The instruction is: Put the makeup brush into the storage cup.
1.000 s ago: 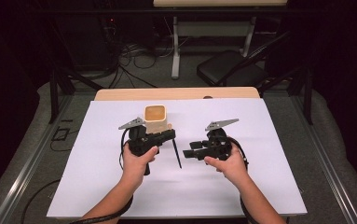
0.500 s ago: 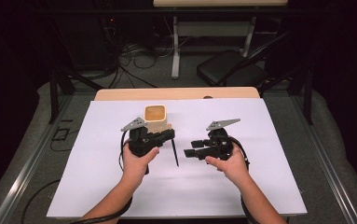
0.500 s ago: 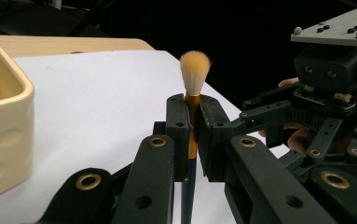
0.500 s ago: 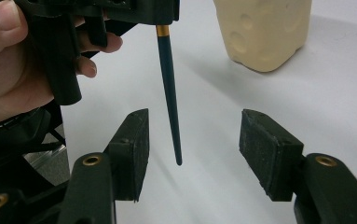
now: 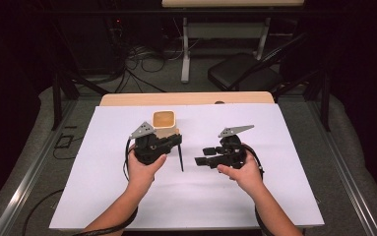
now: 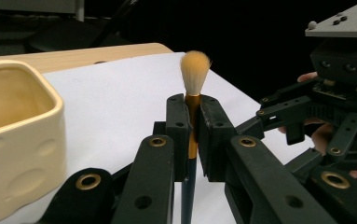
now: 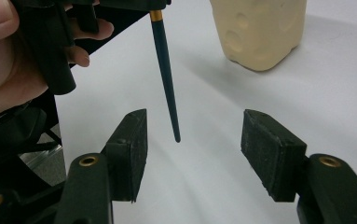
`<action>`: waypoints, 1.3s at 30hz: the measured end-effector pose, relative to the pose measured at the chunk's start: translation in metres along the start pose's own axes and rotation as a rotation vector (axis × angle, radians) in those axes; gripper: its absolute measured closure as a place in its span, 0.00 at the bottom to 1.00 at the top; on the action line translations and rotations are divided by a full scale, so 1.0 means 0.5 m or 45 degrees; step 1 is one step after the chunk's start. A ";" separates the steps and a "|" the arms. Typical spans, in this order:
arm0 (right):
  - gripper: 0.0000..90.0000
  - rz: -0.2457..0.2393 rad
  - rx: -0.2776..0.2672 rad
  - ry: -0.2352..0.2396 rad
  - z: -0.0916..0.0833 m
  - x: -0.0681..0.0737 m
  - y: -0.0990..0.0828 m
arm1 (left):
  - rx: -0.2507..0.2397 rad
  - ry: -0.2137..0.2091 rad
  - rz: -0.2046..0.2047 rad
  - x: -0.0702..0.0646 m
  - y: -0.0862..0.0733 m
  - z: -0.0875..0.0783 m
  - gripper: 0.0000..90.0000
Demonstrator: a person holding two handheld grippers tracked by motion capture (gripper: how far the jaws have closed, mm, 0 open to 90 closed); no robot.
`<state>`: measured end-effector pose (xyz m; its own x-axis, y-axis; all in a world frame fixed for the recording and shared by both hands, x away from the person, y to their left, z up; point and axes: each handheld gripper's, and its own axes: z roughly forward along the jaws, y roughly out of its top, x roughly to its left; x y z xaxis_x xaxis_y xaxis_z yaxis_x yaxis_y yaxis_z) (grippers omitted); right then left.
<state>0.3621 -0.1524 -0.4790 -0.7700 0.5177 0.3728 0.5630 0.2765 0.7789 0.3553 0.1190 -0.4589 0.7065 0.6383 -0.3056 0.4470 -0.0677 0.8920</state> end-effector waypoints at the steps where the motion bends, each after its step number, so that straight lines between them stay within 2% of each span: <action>1: 0.45 -0.002 -0.001 -0.001 0.000 0.000 0.000 | 0.001 0.012 0.007 -0.001 0.001 -0.001 0.93; 4: 0.45 -0.005 0.000 -0.002 0.000 0.000 0.000 | 0.005 0.034 0.031 -0.001 0.005 -0.004 0.93; 8: 0.45 -0.005 -0.002 -0.003 0.000 -0.001 -0.001 | 0.004 0.050 0.035 0.001 0.010 -0.007 0.93; 19: 0.45 0.005 -0.008 -0.004 -0.002 -0.004 -0.001 | 0.001 0.078 0.027 0.014 0.016 -0.018 0.93; 39: 0.45 0.002 -0.009 -0.004 -0.001 -0.002 -0.001 | -0.008 0.084 -0.007 0.027 0.024 -0.024 0.93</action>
<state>0.3624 -0.1538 -0.4797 -0.7684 0.5205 0.3724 0.5620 0.2703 0.7817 0.3634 0.1361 -0.4482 0.6663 0.6879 -0.2879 0.4471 -0.0596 0.8925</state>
